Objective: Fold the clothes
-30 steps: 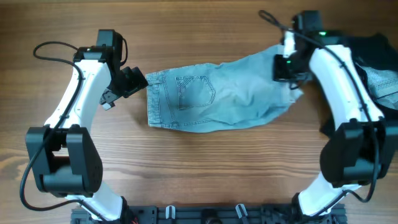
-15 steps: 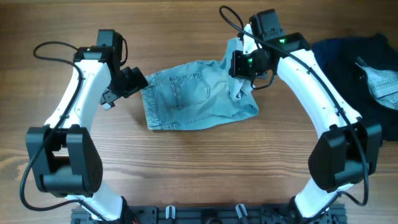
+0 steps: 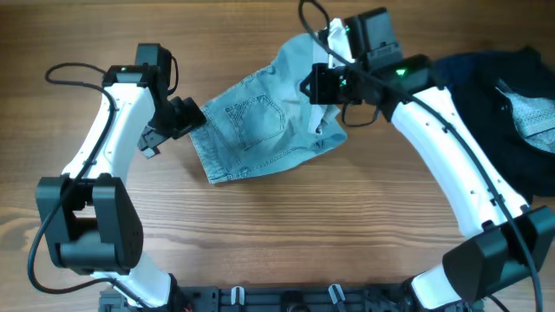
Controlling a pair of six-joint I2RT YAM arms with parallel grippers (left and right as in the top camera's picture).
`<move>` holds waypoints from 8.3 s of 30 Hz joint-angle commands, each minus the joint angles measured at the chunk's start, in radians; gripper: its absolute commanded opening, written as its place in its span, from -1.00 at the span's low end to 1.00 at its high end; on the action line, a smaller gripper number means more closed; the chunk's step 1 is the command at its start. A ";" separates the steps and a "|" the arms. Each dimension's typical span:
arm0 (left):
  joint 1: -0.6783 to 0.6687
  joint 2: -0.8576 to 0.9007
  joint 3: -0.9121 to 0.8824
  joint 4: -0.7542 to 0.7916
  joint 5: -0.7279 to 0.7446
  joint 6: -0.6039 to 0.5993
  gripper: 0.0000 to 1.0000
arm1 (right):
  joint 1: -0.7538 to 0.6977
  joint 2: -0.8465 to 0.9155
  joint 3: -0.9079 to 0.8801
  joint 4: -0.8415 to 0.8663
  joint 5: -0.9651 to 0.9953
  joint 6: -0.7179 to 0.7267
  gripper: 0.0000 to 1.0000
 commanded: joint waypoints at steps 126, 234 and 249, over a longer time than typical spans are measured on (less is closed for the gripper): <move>-0.248 0.148 0.004 0.261 0.306 -0.097 -0.92 | 0.003 0.399 0.092 0.151 -0.306 -0.034 -0.91; -0.312 0.156 0.004 0.070 0.148 -0.183 -0.85 | 0.164 0.455 -0.031 0.333 0.017 0.200 -0.92; -0.332 0.158 -0.063 0.079 0.136 -0.182 -0.88 | 0.161 0.472 -0.031 0.777 0.152 0.250 -0.91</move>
